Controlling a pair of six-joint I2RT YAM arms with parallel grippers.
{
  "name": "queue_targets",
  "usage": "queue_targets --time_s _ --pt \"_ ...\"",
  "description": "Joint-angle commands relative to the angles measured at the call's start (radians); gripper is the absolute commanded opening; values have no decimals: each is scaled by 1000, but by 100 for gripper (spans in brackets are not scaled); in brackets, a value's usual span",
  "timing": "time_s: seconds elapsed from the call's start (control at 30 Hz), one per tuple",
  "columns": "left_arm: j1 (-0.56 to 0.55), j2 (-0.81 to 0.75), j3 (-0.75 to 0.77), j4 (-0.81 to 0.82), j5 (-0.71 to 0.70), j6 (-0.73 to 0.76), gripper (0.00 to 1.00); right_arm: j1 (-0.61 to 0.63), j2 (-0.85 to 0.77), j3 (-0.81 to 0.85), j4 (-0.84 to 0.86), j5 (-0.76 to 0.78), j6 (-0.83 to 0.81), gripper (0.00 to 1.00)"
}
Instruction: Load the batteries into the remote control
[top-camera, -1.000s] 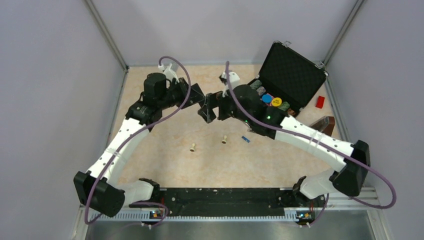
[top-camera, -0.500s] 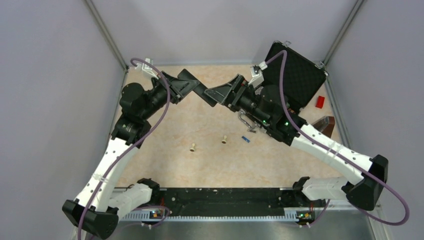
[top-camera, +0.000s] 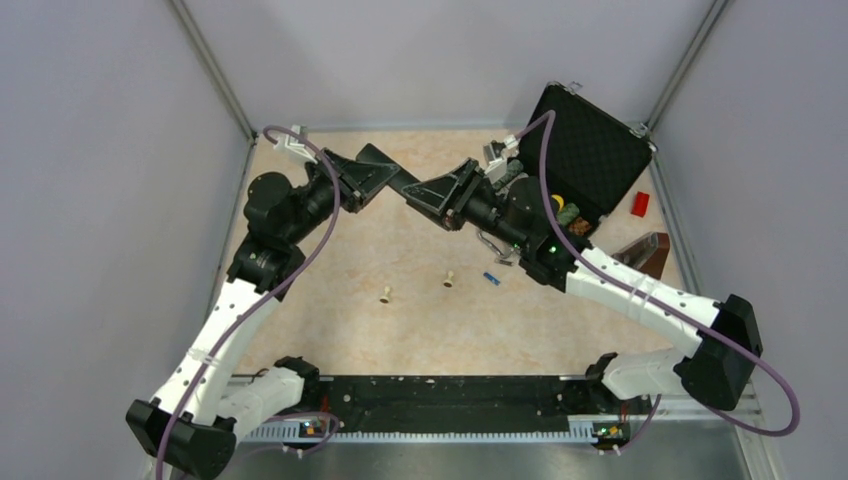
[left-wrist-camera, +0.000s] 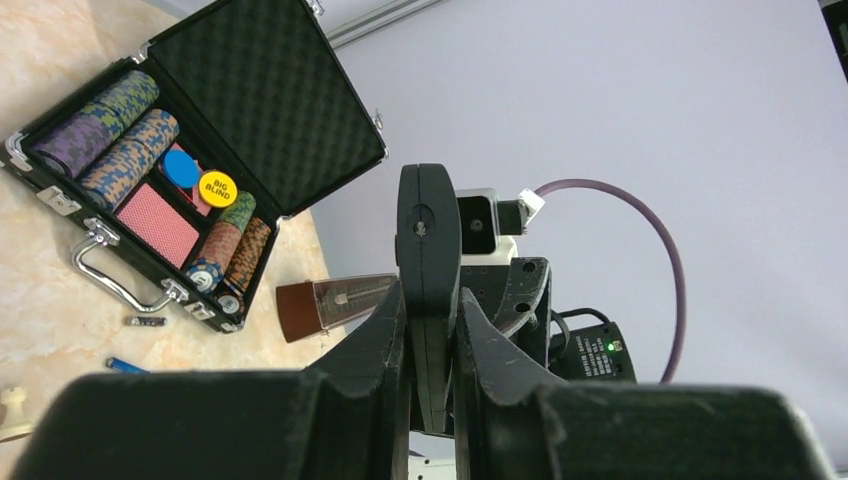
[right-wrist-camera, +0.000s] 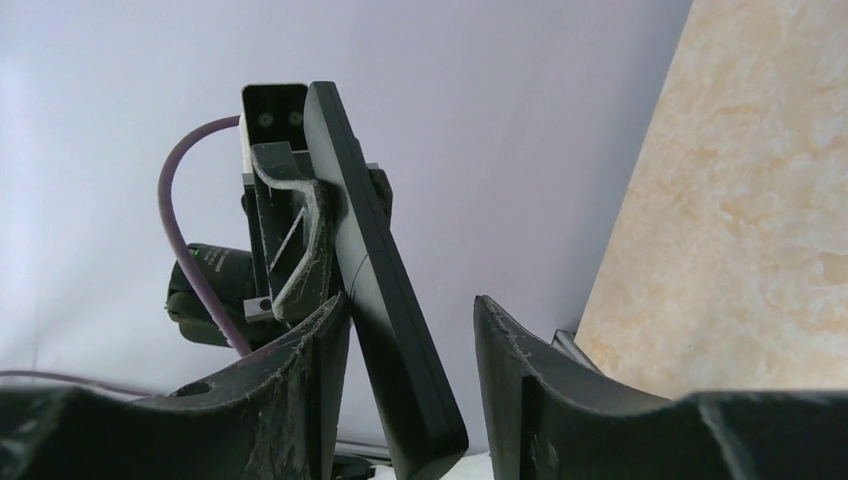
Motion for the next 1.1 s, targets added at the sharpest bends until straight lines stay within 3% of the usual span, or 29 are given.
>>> queue_targets --time_s 0.0,0.13,0.33,0.57,0.67,0.8,0.93,1.07 --pt "3 -45 0 97 -21 -43 0 -6 -45 -48 67 21 41 47" --pt "5 -55 -16 132 -21 -90 0 -7 -48 -82 92 25 63 41" --pt "20 -59 -20 188 -14 -138 0 -8 -63 -137 113 22 86 15" --pt "43 -45 21 133 -10 -82 0 -8 -73 -166 155 -35 32 7" --pt "47 -41 39 103 -9 -49 0 -6 -77 -174 152 -50 16 13" --pt "47 -40 38 72 -16 -2 0 -7 -86 -182 105 -20 44 38" --pt "47 -32 46 7 -27 84 0 -8 -62 -153 -10 14 86 48" --pt "47 -14 47 -19 10 129 0 -10 -42 -160 2 17 86 50"
